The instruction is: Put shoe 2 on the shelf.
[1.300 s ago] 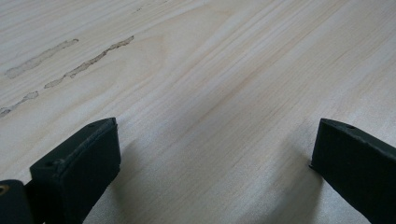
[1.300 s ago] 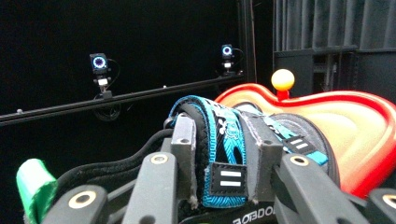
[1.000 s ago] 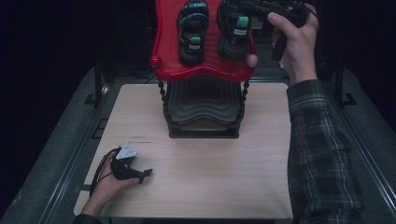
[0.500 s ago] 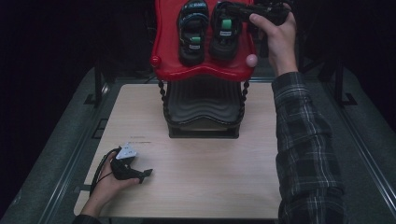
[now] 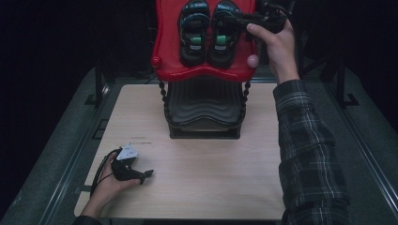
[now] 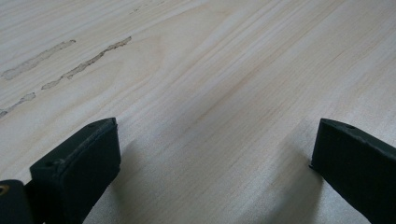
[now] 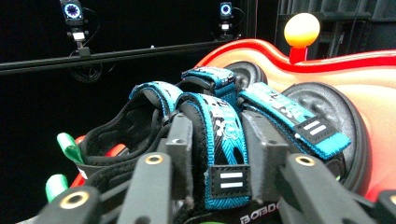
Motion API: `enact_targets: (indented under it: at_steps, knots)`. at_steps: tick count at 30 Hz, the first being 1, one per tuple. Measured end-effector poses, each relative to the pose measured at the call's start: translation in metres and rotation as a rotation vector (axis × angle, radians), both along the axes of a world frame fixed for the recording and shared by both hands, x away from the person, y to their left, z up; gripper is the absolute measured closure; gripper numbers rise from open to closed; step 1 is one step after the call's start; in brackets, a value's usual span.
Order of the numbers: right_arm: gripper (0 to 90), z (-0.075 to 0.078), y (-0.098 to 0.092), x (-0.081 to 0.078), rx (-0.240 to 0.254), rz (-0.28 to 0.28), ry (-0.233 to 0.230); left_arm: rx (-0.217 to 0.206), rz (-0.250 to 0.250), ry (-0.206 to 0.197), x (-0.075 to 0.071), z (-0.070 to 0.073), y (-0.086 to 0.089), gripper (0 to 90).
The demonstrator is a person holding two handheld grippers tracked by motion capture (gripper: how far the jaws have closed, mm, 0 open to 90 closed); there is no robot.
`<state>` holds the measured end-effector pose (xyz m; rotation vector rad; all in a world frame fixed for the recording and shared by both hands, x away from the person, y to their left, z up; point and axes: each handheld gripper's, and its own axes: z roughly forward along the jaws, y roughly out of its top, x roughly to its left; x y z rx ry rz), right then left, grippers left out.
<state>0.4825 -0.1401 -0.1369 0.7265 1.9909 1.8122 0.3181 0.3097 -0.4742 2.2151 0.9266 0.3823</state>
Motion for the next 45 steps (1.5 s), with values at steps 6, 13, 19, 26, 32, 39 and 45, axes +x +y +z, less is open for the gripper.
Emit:
enact_targets:
  at_steps: [6,13,19,26,32,39,45]
  knots:
    - [43.0,0.005,-0.01,-0.012,-0.01,-0.018,-0.005,0.001,0.0,0.001,0.0,0.0,0.0,0.3]
    - [30.5,0.003,-0.037,-0.038,-0.018,-0.07,-0.016,-0.001,0.003,0.0,-0.001,0.0,-0.001,0.3]
    - [26.5,-0.008,-0.058,-0.056,-0.025,-0.097,-0.005,-0.001,0.002,0.0,-0.001,0.0,-0.001,0.3]
    - [23.1,-0.03,-0.075,-0.076,-0.058,-0.113,0.009,-0.001,0.003,0.0,-0.001,0.0,-0.001,0.3]
    - [22.9,-0.05,-0.085,-0.089,-0.078,-0.133,0.027,0.001,0.001,0.003,-0.001,0.0,0.0,0.3]
    - [22.9,-0.077,-0.095,-0.104,-0.093,-0.143,0.056,0.001,0.001,0.003,-0.001,0.0,0.0,0.3]
    - [22.9,-0.104,-0.102,-0.117,-0.113,-0.154,0.088,0.001,0.001,0.004,-0.001,0.0,0.0,0.3]
